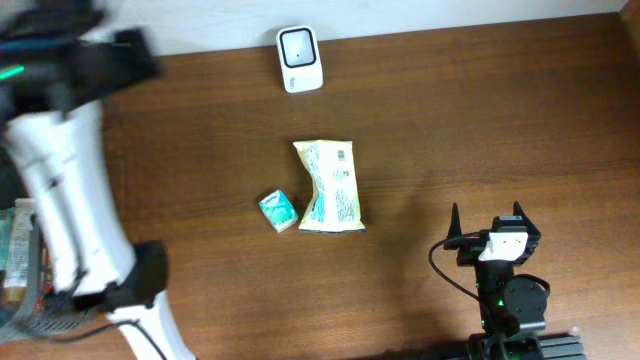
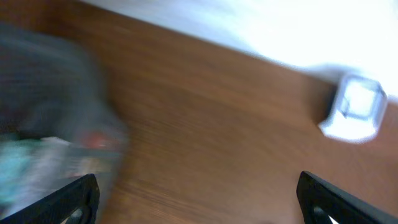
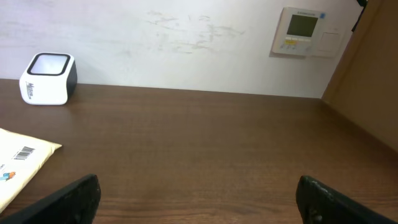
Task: Scan the item barcode
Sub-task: 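Grasp the orange spaghetti pack in basket, place left of teal packet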
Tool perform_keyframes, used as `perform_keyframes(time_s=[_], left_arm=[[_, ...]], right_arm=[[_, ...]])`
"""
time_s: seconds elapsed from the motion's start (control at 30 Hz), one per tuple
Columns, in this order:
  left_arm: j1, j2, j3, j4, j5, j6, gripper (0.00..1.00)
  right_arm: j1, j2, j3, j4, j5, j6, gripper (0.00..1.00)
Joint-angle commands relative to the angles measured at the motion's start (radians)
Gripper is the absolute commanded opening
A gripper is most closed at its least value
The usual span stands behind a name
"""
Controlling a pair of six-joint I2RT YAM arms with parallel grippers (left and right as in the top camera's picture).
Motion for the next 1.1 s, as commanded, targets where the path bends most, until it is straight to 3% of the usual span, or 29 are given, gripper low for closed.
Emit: perform_keyframes(time_s=[0.0, 0.1, 0.33, 0.47, 0.8, 1.07], left_arm=[[0.184, -0.085, 0.024, -0.008, -0.012, 0.024, 0.99], [0.369, -0.101, -0.004, -0.008, -0.010, 0.025, 0.99], [0.604, -0.111, -0.451, 0.023, 0.015, -0.003, 0.99], [0.682, -0.111, -0.703, 0.176, 0.320, 0.264, 0.99], [0.694, -0.110, -1.279, 0.651, 0.328, 0.396, 0.99], [0.699, -0.082, -1.423, 0.777, 0.363, 0.437, 0.98]], right_arm=[[0.006, -0.007, -0.007, -0.004, 0.016, 0.003, 0.99], [0.006, -0.007, -0.007, -0.004, 0.016, 0.003, 0.98], [0.006, -0.007, -0.007, -0.003, 0.016, 0.003, 0.99], [0.006, -0.007, -0.007, -0.004, 0.016, 0.003, 0.98], [0.006, -0.007, -0.007, -0.003, 0.016, 0.003, 0.98], [0.006, -0.007, -0.007, -0.003, 0.016, 0.003, 0.98]])
